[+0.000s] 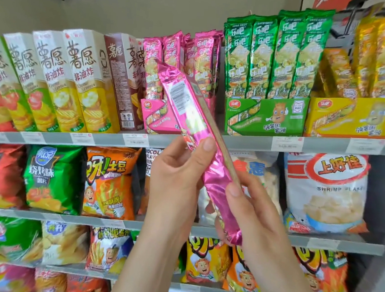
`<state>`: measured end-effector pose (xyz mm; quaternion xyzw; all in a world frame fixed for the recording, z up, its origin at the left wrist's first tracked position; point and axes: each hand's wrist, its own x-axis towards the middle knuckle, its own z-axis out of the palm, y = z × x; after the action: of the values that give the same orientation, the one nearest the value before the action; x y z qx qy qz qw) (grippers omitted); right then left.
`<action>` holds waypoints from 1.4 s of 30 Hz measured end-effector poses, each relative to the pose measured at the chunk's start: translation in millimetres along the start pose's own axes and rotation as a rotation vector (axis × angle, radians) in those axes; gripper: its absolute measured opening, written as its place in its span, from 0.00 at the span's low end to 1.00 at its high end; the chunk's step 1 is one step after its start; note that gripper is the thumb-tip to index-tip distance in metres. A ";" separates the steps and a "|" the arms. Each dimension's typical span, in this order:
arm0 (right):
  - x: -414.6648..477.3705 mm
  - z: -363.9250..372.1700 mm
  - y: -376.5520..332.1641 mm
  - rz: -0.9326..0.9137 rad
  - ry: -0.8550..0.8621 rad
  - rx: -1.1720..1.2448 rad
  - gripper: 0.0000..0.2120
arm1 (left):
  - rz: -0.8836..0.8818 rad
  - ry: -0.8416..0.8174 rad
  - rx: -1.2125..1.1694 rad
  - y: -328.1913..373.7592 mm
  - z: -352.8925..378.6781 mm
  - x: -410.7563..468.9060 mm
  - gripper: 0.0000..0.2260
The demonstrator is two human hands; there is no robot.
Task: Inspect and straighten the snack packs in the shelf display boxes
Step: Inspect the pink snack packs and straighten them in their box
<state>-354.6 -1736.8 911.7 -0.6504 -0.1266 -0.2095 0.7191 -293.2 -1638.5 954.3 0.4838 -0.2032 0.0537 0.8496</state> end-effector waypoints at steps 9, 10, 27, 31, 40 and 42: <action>-13.7 -16.7 6.3 -0.001 -0.081 0.144 0.23 | -0.070 0.045 -0.227 -5.4 -0.6 -3.9 0.22; -15.7 -15.9 7.1 -0.035 -0.064 0.095 0.22 | -0.066 0.054 -0.208 -6.8 0.0 -5.5 0.22; -18.9 -9.7 18.8 -0.362 0.046 -0.382 0.20 | 0.136 0.132 0.258 -5.1 -16.1 -23.3 0.07; -19.6 -6.2 15.2 -0.117 -0.003 0.024 0.14 | 0.117 0.119 0.193 -6.1 -17.5 -23.5 0.04; -8.8 -3.6 12.1 -0.178 0.141 0.032 0.11 | 0.019 -0.089 0.209 -17.2 -13.8 -20.2 0.12; -5.7 -5.0 13.1 -0.184 0.178 -0.021 0.13 | -0.009 -0.133 0.208 -20.8 -14.3 -21.7 0.14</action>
<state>-353.9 -1740.1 896.9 -0.6225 -0.1192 -0.3328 0.6982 -302.8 -1635.0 922.7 0.5728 -0.2502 0.0388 0.7797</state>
